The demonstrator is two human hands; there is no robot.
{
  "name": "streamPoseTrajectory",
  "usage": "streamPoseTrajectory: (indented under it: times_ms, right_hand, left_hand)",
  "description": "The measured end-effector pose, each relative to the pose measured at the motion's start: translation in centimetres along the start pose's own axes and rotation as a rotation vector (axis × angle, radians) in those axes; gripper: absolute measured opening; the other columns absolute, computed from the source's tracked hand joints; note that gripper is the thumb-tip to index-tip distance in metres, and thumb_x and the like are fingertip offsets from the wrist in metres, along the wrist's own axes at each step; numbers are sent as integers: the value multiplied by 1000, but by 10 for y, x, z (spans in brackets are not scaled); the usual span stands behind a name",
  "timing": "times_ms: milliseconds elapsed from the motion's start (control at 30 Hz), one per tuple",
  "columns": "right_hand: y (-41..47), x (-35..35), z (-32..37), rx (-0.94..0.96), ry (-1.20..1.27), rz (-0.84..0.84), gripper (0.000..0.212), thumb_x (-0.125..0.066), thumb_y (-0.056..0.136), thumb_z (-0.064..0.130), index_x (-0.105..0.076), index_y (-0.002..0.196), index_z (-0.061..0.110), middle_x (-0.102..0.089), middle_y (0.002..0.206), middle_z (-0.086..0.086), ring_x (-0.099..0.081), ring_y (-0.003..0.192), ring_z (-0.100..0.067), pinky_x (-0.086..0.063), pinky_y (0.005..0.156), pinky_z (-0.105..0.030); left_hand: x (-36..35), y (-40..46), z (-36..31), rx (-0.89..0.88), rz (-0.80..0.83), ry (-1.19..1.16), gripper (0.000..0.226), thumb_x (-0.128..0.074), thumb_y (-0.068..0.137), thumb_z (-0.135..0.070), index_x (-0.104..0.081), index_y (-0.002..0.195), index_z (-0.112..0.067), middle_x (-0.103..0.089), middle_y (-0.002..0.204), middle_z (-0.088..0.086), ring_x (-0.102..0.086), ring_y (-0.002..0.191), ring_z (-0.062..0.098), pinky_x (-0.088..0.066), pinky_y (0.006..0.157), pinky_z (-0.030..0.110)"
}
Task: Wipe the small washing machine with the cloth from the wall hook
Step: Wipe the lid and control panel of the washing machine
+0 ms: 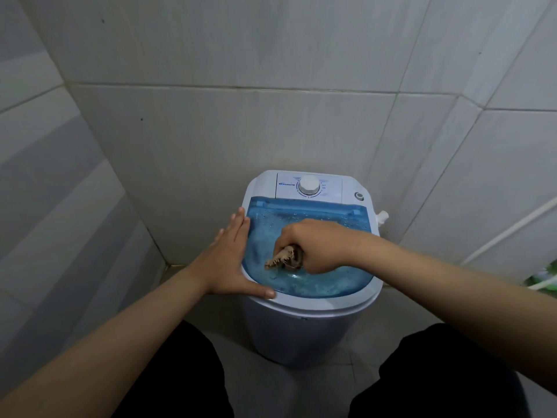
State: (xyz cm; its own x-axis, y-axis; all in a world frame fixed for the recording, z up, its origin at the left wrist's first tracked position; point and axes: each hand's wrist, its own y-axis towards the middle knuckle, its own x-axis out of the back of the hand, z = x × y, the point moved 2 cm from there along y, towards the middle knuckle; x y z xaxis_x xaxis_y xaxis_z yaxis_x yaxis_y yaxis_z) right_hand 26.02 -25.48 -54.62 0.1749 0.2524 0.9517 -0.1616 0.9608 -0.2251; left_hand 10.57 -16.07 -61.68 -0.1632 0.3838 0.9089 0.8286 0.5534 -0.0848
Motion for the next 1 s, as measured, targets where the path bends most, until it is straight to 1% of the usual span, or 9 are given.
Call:
streamPoseTrajectory:
  times_ms: [133,233,367,500,600,700,833,933,1000]
  right_hand:
    - [-2,4,-7,-46,-39,115,44,-54,73,7,-62,108,32,-66,101,2,-60,91,-23,-54,77,-43]
    - [-6,6,-8,-98,-126,197,33,-51,71,4,-60,93,27,-63,96,-1,-59,80,-25,-52,64,-40]
    - [-5,12,5,-157,-263,297,35,-51,77,6,-62,107,23,-43,106,-5,-53,64,-28,-42,53,-34]
    - [0,20,18,-196,-435,413,32,-47,84,9,-60,113,14,-51,119,-13,-38,53,-14,-33,45,-27]
    - [7,23,22,-225,-517,487,27,-46,87,16,-62,109,10,-58,111,-9,-43,55,-17,-28,43,-28]
    - [15,27,23,-228,-567,586,28,-46,88,18,-63,109,9,-57,96,-6,-50,66,-24,-33,47,-28]
    - [23,39,23,-217,-594,637,32,-45,90,20,-61,115,10,-59,102,-8,-51,83,-27,-38,69,-29]
    - [23,54,11,-261,-418,542,26,-46,87,21,-63,107,16,-67,96,-5,-63,76,-27,-50,60,-25]
    - [20,62,4,-276,-179,438,24,-45,81,11,-63,85,25,-71,94,-9,-70,85,-31,-59,71,-35]
  left_hand:
    - [0,0,1,6,0,11,154,-53,36,-92,21,147,-15,35,151,-3,27,142,14,7,116,39]
    - [0,1,1,8,1,18,154,-52,36,-93,21,147,-15,33,153,-2,27,142,15,7,116,39]
    - [1,-1,0,5,3,16,153,-54,38,-92,21,147,-16,33,153,-3,26,142,14,7,115,38]
    - [2,-1,-2,18,9,22,153,-54,38,-91,21,147,-15,35,151,-4,26,142,14,7,115,39]
    - [3,-2,-2,32,18,16,154,-53,37,-92,21,147,-13,36,150,-5,27,141,14,8,116,38]
    - [2,-2,-2,37,10,8,156,-51,35,-94,20,147,-12,34,152,-2,27,141,14,7,117,39]
    - [1,-1,0,34,2,-2,157,-50,34,-95,20,147,-12,32,153,-1,26,142,14,6,118,41]
    - [1,0,1,28,-1,-5,157,-51,34,-94,20,147,-11,33,153,-1,26,142,14,6,118,41]
    - [1,0,1,21,-2,-9,156,-52,35,-93,20,147,-12,34,152,-3,27,142,13,7,118,40]
